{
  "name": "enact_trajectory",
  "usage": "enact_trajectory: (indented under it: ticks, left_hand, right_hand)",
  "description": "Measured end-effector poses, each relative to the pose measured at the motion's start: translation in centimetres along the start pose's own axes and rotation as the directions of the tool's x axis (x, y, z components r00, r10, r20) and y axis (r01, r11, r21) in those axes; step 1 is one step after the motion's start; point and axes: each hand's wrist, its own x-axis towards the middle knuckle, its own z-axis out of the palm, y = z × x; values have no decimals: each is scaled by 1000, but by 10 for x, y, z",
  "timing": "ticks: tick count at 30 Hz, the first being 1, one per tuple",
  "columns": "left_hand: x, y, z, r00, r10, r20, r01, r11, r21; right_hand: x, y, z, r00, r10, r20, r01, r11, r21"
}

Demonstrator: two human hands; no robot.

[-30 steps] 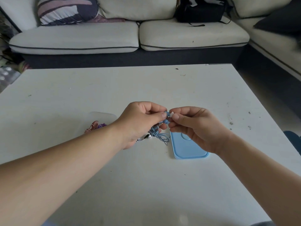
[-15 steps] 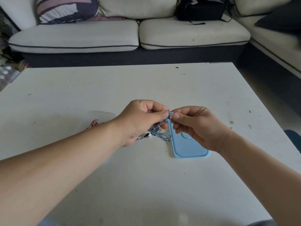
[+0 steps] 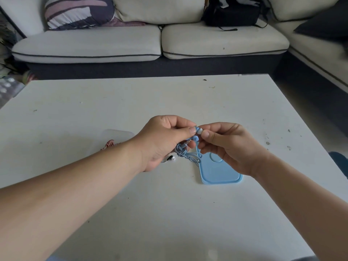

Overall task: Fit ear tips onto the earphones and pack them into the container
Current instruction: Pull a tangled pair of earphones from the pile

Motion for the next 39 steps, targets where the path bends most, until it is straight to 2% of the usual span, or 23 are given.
enact_trajectory:
  ticks: [7, 16, 25, 29, 39]
  left_hand:
    - [2, -1, 0, 999, 12, -36, -12, 1000, 3]
    - [2, -5, 0, 991, 130, -37, -120, 972, 201]
    - [0, -4, 2, 982, 190, 14, -187, 949, 255]
    - [0, -5, 2, 983, 181, 14, -178, 948, 263]
    - [3, -10, 1, 984, 174, -42, -154, 943, 296]
  right_hand:
    - [1, 1, 3, 999, 26, -38, -22, 997, 78]
    - [3, 1, 0, 997, 73, -9, -71, 982, 177]
    - [4, 3, 1, 990, 132, 41, -138, 945, 296]
    - [4, 5, 2, 989, 134, 70, -147, 957, 250]
    - [6, 12, 11, 998, 58, -29, -55, 995, 87]
